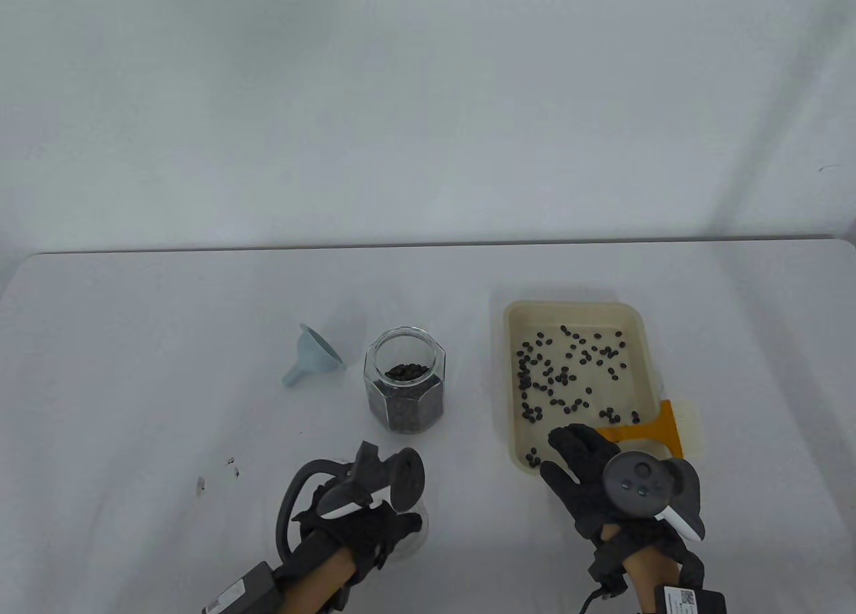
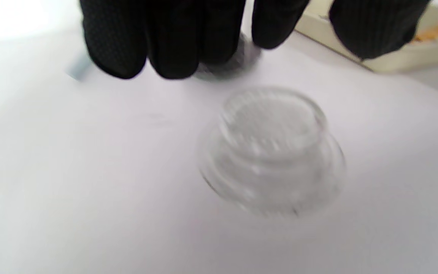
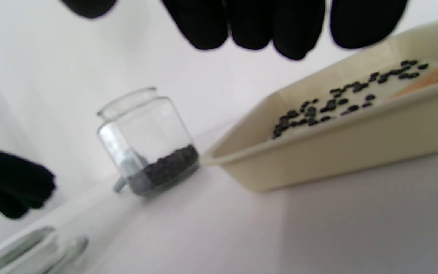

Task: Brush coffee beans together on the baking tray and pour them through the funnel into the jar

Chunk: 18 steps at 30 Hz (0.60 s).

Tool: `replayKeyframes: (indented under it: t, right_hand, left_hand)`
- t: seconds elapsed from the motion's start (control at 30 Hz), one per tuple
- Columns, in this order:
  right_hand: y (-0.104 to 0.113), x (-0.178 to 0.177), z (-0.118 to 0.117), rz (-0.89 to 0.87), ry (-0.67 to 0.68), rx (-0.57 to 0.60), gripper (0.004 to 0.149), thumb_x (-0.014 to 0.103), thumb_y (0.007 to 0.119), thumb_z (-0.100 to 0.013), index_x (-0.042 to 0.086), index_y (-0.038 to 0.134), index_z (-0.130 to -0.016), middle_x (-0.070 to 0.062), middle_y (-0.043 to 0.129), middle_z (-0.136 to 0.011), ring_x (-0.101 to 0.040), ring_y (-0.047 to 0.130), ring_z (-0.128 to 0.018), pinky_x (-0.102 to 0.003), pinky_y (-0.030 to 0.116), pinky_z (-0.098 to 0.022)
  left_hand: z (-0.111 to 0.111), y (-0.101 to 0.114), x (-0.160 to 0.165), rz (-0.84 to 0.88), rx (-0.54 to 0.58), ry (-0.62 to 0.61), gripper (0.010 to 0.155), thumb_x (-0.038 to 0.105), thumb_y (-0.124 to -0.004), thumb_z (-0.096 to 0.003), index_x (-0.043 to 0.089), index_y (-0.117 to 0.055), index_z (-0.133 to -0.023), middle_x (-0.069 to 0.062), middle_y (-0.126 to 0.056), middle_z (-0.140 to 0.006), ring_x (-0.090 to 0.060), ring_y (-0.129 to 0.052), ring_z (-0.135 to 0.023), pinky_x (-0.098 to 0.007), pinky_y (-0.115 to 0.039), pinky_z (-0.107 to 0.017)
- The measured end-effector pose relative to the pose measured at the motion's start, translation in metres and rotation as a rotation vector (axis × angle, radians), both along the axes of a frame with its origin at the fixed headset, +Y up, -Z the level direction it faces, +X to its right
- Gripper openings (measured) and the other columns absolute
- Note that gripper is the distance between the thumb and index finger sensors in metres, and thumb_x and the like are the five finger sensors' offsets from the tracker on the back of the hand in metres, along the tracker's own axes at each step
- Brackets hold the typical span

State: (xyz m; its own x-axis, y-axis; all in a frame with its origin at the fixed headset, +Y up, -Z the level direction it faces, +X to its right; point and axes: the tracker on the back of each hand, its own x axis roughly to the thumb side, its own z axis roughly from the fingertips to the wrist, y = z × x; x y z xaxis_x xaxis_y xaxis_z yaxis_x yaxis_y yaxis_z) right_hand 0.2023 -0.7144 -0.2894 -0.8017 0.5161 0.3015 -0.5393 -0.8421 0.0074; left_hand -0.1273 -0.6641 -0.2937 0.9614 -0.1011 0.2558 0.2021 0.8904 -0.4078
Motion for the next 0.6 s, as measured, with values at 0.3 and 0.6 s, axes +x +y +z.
replayKeyframes:
  t: [0.3,0.6]
  right_hand:
    - [0.0,-0.002,0.0,0.003,0.017,0.004,0.067,0.057,0.063,-0.05,0.012,0.067,-0.1,-0.026,0.063,-0.103,-0.052,0.071,-0.086,-0.067,0.068,-0.053]
    - [0.001,-0.003,-0.001,0.002,0.025,0.01,0.067,0.057,0.063,-0.051,0.012,0.067,-0.1,-0.026,0.062,-0.103,-0.052,0.071,-0.087,-0.067,0.068,-0.053]
  left_hand:
    - [-0.084,0.034,-0.075,-0.12,0.19,0.365,0.072,0.068,-0.068,-0.0463,0.038,-0.053,-0.11,-0.009,-0.074,-0.107,-0.031,-0.091,-0.086,-0.05,-0.081,-0.057]
    - [-0.133,-0.034,-0.061,-0.53,0.437,0.149,0.087,0.063,-0.077,-0.0422,0.051,-0.022,-0.108,-0.001,-0.015,-0.121,-0.029,-0.063,-0.108,-0.057,-0.075,-0.066]
